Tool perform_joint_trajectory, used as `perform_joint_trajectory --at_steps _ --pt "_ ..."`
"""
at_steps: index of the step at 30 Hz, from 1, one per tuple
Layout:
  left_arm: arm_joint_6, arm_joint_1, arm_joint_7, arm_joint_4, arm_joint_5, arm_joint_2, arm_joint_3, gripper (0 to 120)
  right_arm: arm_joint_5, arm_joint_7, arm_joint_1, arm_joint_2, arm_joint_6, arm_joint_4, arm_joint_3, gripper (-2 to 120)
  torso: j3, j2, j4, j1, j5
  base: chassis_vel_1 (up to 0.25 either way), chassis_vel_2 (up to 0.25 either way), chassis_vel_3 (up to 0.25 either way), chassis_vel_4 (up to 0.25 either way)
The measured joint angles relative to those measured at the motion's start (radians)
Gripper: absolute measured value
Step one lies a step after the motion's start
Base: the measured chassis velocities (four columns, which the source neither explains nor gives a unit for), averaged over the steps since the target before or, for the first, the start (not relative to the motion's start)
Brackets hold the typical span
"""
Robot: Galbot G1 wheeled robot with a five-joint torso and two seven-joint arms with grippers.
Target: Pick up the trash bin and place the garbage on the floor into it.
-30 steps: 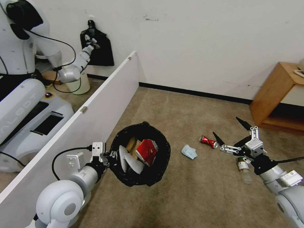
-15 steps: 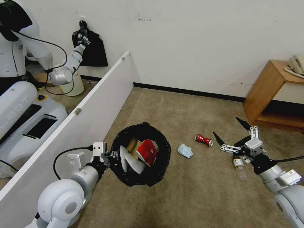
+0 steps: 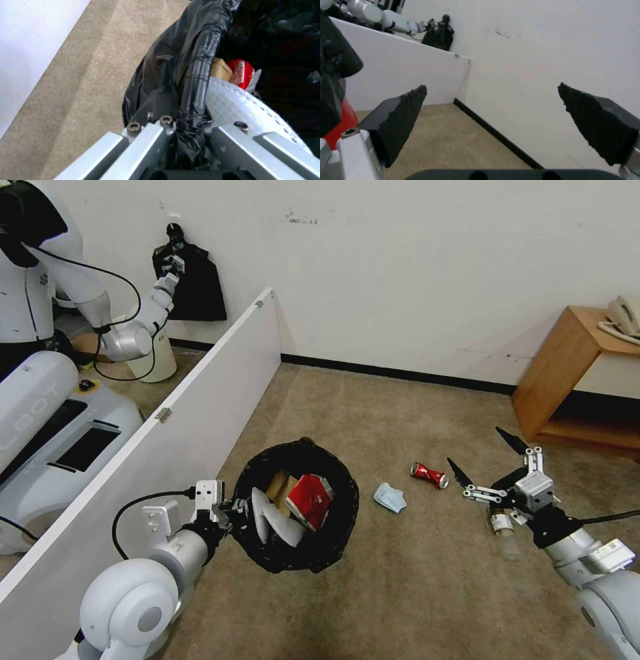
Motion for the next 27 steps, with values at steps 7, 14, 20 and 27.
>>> perform_joint_trajectory --at_steps 7,14,20,27 --pt "0.000 0.006 0.006 -0.011 0.011 0.000 -0.003 0 -0.001 -0.001 -0.010 0.003 0.002 0.009 0.006 100 0.000 0.000 0.0000 0.000 0.0000 0.000 0.000 0.000 0.000" --pt "0.002 0.017 0.019 -0.019 0.054 -0.007 -0.005 0 -0.006 -0.006 -0.028 0.008 0.009 0.018 0.017 100 0.000 0.000 0.0000 0.000 0.0000 0.000 0.000 0.000 0.000" --pt "0.002 0.021 0.018 -0.024 0.052 -0.008 -0.005 0 -0.007 -0.007 -0.033 0.009 0.010 0.024 0.019 100 0.000 0.000 0.0001 0.000 0.0000 -0.025 -0.016 -0.013 -0.014" --pt "0.003 0.022 0.008 -0.027 0.033 -0.006 -0.009 0 -0.007 -0.007 -0.036 0.010 0.011 0.026 0.022 100 0.000 0.000 -0.0005 0.000 0.0001 -0.015 -0.015 -0.012 -0.013"
